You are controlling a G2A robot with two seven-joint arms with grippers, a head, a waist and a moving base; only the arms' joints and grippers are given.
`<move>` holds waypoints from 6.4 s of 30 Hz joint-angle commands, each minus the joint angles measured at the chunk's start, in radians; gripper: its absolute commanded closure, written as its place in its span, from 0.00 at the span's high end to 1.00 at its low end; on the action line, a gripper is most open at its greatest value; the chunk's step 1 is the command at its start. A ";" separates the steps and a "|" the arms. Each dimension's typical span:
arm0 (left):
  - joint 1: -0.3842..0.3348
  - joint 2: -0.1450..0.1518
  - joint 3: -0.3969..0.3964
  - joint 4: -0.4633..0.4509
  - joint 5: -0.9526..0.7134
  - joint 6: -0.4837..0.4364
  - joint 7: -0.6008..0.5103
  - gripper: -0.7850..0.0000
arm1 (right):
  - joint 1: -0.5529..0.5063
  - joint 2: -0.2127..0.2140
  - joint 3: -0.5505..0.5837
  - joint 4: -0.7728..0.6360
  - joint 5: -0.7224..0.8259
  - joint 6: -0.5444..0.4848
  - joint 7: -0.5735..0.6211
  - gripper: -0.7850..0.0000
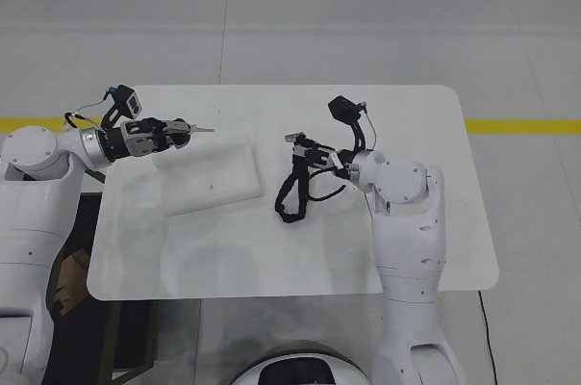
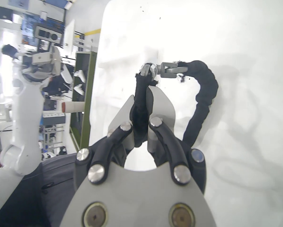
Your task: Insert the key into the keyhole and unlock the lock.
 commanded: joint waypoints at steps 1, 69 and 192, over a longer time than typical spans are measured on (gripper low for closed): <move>0.000 0.000 0.000 0.000 0.000 0.000 0.000 0.00 | -0.024 0.006 0.064 -0.062 0.167 0.028 0.077 0.00; 0.482 -0.052 -0.188 -0.517 -0.252 -0.213 0.053 0.00 | -0.178 0.215 -0.202 0.073 1.133 -0.349 0.109 0.00; 0.423 -0.126 -0.224 -0.473 -0.136 -0.160 -0.222 0.00 | -0.067 0.407 -0.457 0.086 1.244 -0.282 0.077 0.00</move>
